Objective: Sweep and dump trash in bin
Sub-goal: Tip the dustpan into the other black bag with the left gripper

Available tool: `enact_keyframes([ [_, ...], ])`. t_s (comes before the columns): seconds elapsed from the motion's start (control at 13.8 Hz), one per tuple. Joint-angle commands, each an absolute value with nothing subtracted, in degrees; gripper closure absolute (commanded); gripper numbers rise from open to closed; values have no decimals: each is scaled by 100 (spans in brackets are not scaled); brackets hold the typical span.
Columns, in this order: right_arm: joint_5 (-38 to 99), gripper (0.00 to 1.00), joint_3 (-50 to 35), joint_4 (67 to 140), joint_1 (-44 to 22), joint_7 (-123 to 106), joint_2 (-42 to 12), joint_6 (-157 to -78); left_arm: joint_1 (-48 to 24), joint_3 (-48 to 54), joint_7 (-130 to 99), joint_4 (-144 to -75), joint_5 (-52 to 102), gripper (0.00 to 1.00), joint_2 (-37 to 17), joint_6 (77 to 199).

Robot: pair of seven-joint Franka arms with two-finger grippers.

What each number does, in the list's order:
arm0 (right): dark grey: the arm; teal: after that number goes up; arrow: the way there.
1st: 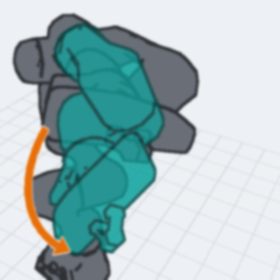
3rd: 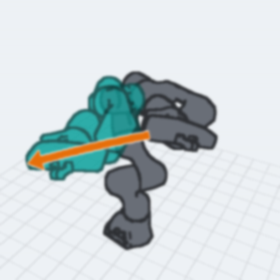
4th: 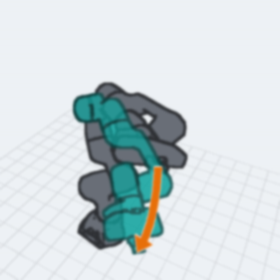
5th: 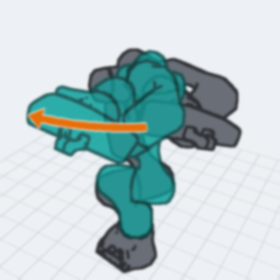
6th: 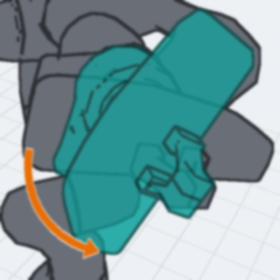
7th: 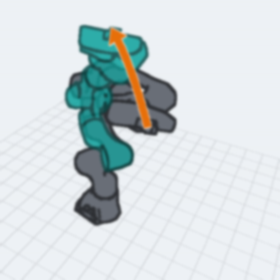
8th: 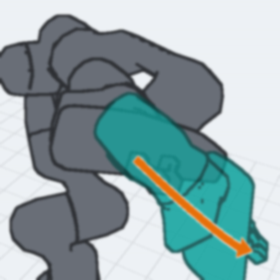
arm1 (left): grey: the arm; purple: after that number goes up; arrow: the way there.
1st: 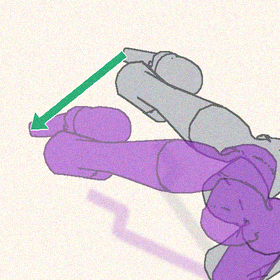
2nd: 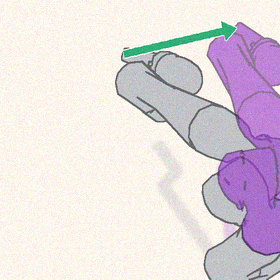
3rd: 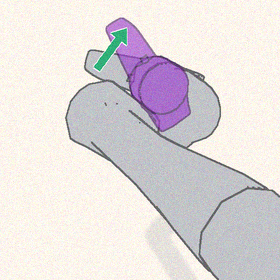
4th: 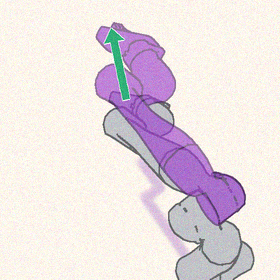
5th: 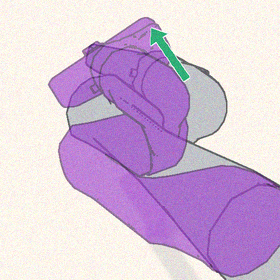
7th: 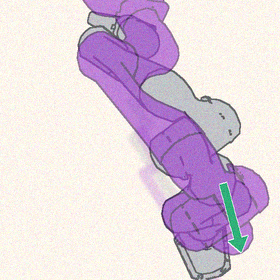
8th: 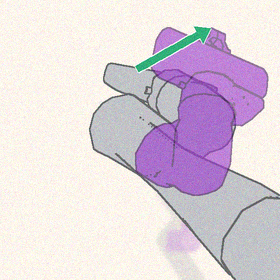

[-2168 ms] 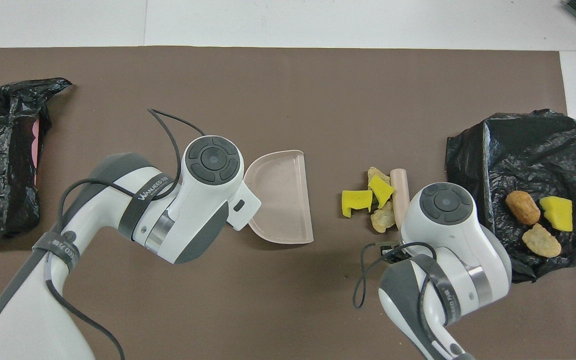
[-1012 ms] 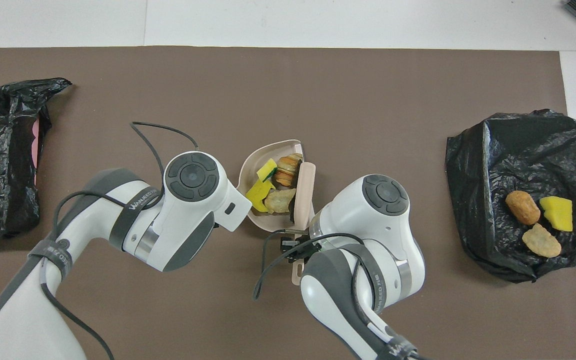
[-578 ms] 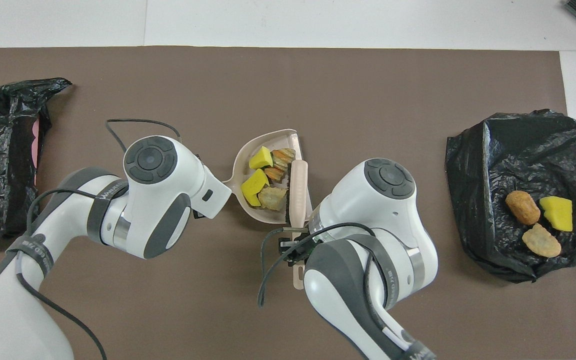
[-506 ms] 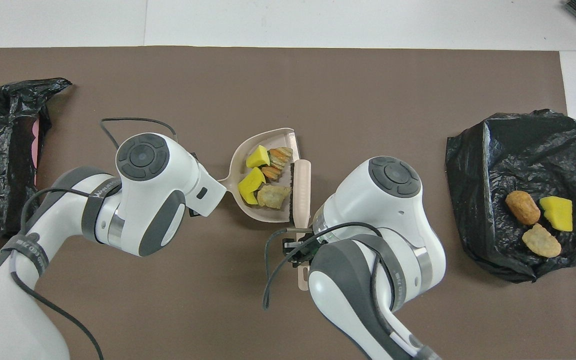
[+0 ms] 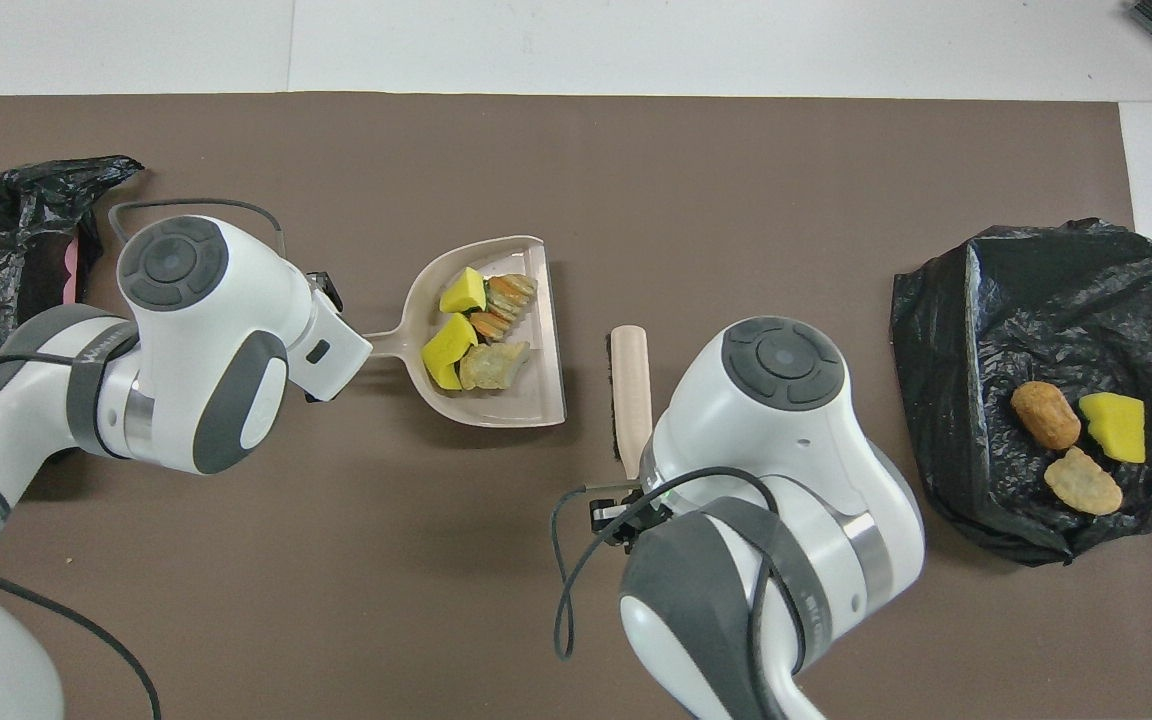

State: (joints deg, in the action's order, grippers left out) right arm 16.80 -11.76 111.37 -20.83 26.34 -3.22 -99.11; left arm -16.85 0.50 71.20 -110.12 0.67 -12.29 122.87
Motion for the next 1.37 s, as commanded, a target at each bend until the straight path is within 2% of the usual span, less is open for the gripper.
enact_keyframes([
  [0.0, 1634, 100, -1274, 11520, -2259, 3111, 34, -10167, -1276, 88, 7820, -10469, 185, 100, -1204, 11586],
  [0.14, 1792, 100, -1310, 11899, -2565, 3347, 307, -10336, -925, 88, 8391, -10161, 193, 100, -1230, 11208],
  [0.58, 1881, 100, -1327, 12611, -3399, 3849, 299, -10670, 446, 88, 10218, -9177, 149, 100, -1265, 9871],
  [0.94, 1881, 100, -1327, 13131, -3717, 4121, 273, -11372, 1325, 35, 11215, -8719, -52, 100, -1468, 9502],
  [1.3, 1881, 100, -1327, 13411, -3753, 4289, 343, -11591, 2328, 26, 11627, -8605, -447, 100, -1476, 9615],
])
